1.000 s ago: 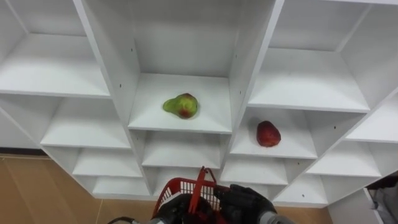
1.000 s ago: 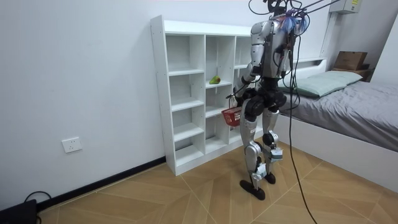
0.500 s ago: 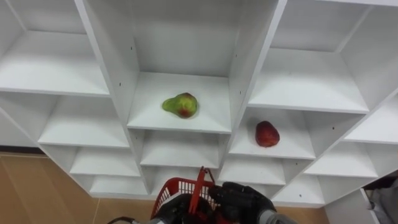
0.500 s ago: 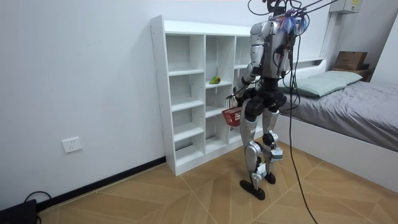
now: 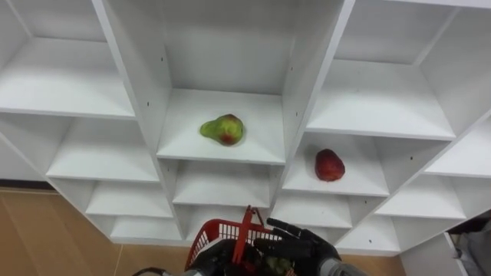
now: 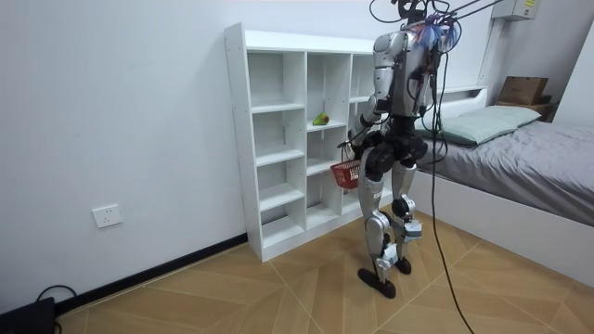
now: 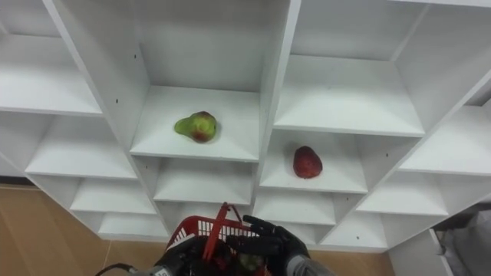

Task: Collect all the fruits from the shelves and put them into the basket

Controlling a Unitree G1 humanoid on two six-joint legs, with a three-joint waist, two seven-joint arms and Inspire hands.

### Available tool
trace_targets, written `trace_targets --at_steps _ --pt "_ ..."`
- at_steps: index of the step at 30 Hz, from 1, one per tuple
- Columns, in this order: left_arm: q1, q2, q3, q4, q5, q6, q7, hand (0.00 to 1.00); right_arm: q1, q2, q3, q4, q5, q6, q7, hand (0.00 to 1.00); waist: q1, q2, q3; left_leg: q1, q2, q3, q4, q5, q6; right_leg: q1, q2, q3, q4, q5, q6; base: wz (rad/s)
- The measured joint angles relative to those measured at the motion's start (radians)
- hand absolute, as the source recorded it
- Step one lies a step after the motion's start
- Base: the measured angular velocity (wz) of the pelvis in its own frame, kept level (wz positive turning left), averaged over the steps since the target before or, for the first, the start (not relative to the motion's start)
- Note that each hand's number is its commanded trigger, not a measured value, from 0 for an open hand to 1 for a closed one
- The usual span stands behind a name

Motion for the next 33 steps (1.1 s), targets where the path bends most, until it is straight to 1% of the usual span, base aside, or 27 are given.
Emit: trace_targets --at_steps 5,24,28,31,33 --pt "0.001 0.000 -0.001 0.009 0.001 0.000 0.000 1.00 0.000 0.000 0.000 0.000 -0.001 -0.009 0.001 0.00 -0.002 0.000 0.0000 0.000 0.000 -0.001 0.000 0.000 0.000 0.001 0.001 -0.001 0.000 0.000 0.000 0.00" --pt "0.002 0.003 0.000 0.018 0.001 0.000 0.000 1.00 -0.001 0.000 0.000 0.009 -0.007 -0.010 0.003 0.00 -0.002 -0.002 0.0012 0.001 0.000 -0.001 0.000 0.000 0.000 0.002 0.001 -0.002 0.000 0.000 0.001 0.00" --pt "0.002 0.004 0.001 0.018 0.002 -0.001 0.000 1.00 -0.005 0.001 0.000 0.021 -0.044 -0.010 0.004 0.00 0.000 -0.002 0.0018 -0.001 0.000 -0.005 0.000 0.000 0.000 0.001 0.000 -0.001 0.000 -0.001 0.001 0.00" --pt "0.002 0.011 0.001 0.018 0.012 -0.001 0.000 1.00 -0.011 -0.003 0.000 0.010 -0.091 -0.010 0.016 0.00 -0.003 -0.002 0.0016 -0.001 0.000 -0.008 0.002 0.000 0.000 0.001 -0.001 -0.001 0.000 -0.001 0.001 0.00" --pt "0.002 0.017 0.003 0.018 0.012 -0.001 0.000 1.00 -0.009 -0.014 0.000 -0.029 -0.128 -0.007 0.029 0.00 -0.004 -0.002 0.0015 -0.003 0.000 -0.011 0.003 0.000 0.000 0.002 -0.001 -0.002 0.000 -0.001 0.001 0.00"
